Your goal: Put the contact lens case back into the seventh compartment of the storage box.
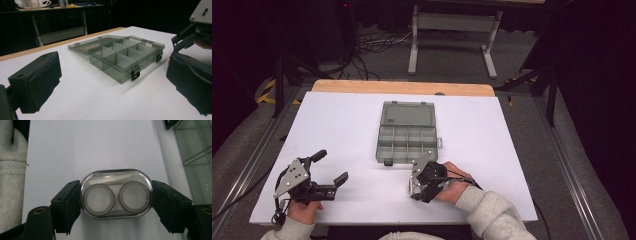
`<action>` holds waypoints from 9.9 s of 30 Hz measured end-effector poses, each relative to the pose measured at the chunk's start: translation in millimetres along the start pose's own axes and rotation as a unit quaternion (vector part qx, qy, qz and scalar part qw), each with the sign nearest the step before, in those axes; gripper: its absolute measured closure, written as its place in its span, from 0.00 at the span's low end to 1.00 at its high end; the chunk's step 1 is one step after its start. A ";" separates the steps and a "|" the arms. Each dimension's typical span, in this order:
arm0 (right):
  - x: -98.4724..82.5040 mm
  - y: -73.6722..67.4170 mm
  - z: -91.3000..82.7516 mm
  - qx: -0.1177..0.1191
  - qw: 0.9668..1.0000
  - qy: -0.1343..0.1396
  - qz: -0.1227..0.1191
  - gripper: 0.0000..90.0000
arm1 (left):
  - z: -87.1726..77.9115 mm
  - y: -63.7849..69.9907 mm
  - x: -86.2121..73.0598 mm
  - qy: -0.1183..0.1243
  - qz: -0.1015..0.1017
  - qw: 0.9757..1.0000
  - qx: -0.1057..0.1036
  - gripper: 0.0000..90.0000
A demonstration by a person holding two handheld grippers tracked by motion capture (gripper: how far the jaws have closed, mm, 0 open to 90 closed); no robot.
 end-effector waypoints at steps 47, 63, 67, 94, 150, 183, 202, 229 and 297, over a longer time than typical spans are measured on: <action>31.4 7.8 -72.4 -0.069 0.988 0.134 -0.024 0.30 | 0.8 -0.2 0.0 0.000 -0.001 1.000 -0.001 0.00; 33.7 30.6 -81.9 -0.089 0.986 0.137 -0.020 0.30 | 1.5 0.0 -0.3 -0.001 -0.001 1.000 -0.001 0.00; 40.1 32.5 -85.1 -0.088 0.986 0.140 -0.026 0.30 | 2.1 0.8 -0.5 0.000 0.000 1.000 -0.002 0.00; 52.1 69.5 -89.5 -0.110 0.985 0.132 -0.021 0.30 | 2.0 -0.7 -0.8 0.000 -0.001 1.000 -0.002 0.00; 31.3 109.5 -53.8 -0.090 0.995 0.054 0.002 0.30 | 1.4 0.1 -1.1 -0.002 0.001 1.000 -0.004 0.00; 24.0 109.3 -43.5 -0.059 0.998 0.033 0.009 0.30 | 2.0 0.0 -1.4 -0.001 -0.002 1.000 -0.005 0.00; 26.8 108.2 -44.2 -0.052 0.997 0.046 0.014 0.28 | 1.8 -0.3 -1.2 -0.001 -0.001 1.000 -0.005 0.00; 46.3 93.1 -74.3 -0.078 0.990 0.120 0.006 0.05 | 1.7 -0.2 -0.9 -0.001 0.000 1.000 -0.005 0.00; 0.8 23.2 -145.1 -0.158 0.953 0.256 0.038 0.00 | -0.2 -12.4 1.0 0.013 -0.045 0.999 0.002 0.00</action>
Point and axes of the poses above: each handheld gripper's, and its own axes: z roughly forward along the jaws, x roughly out of its top, y roughly to its right, the point moved 9 cm from there along z, roughly forward along the jaws, and after that the axes turned 14 degrees about x, right-handed, at the moved point
